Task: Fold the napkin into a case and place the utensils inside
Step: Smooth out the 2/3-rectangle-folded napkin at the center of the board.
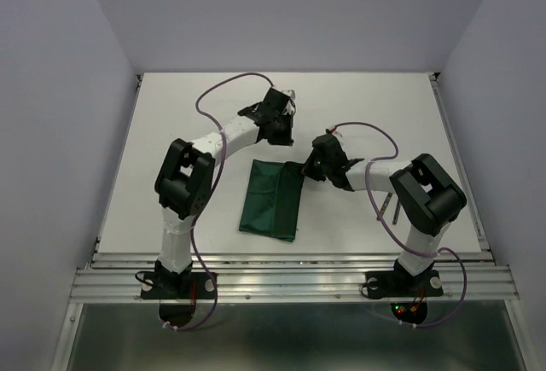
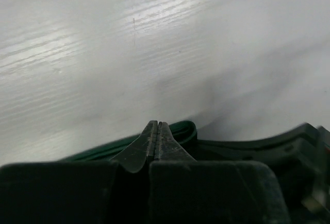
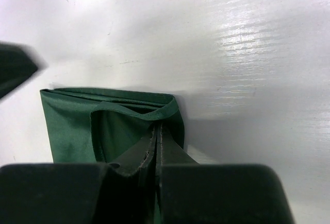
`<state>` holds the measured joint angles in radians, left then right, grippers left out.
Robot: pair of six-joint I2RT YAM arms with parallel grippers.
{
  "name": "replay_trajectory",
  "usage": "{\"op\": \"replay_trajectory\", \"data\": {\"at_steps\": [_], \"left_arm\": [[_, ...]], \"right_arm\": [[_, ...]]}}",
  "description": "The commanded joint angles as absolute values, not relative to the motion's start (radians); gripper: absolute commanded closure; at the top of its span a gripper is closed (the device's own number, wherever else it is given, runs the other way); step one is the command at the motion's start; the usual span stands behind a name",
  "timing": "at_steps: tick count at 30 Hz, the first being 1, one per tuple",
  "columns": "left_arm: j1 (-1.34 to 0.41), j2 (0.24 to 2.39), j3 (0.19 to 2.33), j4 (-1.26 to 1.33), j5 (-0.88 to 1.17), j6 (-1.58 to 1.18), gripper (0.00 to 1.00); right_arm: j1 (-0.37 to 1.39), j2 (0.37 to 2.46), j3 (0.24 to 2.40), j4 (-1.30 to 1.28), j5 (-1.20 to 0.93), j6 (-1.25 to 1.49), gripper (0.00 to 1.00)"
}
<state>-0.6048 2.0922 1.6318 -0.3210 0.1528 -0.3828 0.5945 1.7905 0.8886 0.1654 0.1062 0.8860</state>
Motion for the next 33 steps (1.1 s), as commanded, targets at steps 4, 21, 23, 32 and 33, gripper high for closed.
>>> {"op": "replay_trajectory", "data": {"at_steps": [4,21,23,32,33], "left_arm": [[-0.600,1.818,1.441,-0.293,0.129,-0.414,1.00],[-0.603,1.887,1.335,-0.230,0.236,-0.390,1.00],[-0.603,1.902,1.350,-0.241,0.212,-0.390,1.00],[-0.603,1.937,1.384,-0.250,0.186,-0.387,1.00],[-0.603,1.928,1.384,-0.249,0.184,-0.388,1.00]], "right_arm": [[0.589,1.783,0.914,0.120,0.152,0.851,0.99],[0.589,1.784,0.927,0.114,0.147,0.827,0.99],[0.589,1.783,0.927,0.114,0.147,0.827,0.99],[0.589,1.775,0.922,0.112,0.155,0.825,0.99],[0.589,1.773,0.922,0.110,0.155,0.824,0.99]]}}
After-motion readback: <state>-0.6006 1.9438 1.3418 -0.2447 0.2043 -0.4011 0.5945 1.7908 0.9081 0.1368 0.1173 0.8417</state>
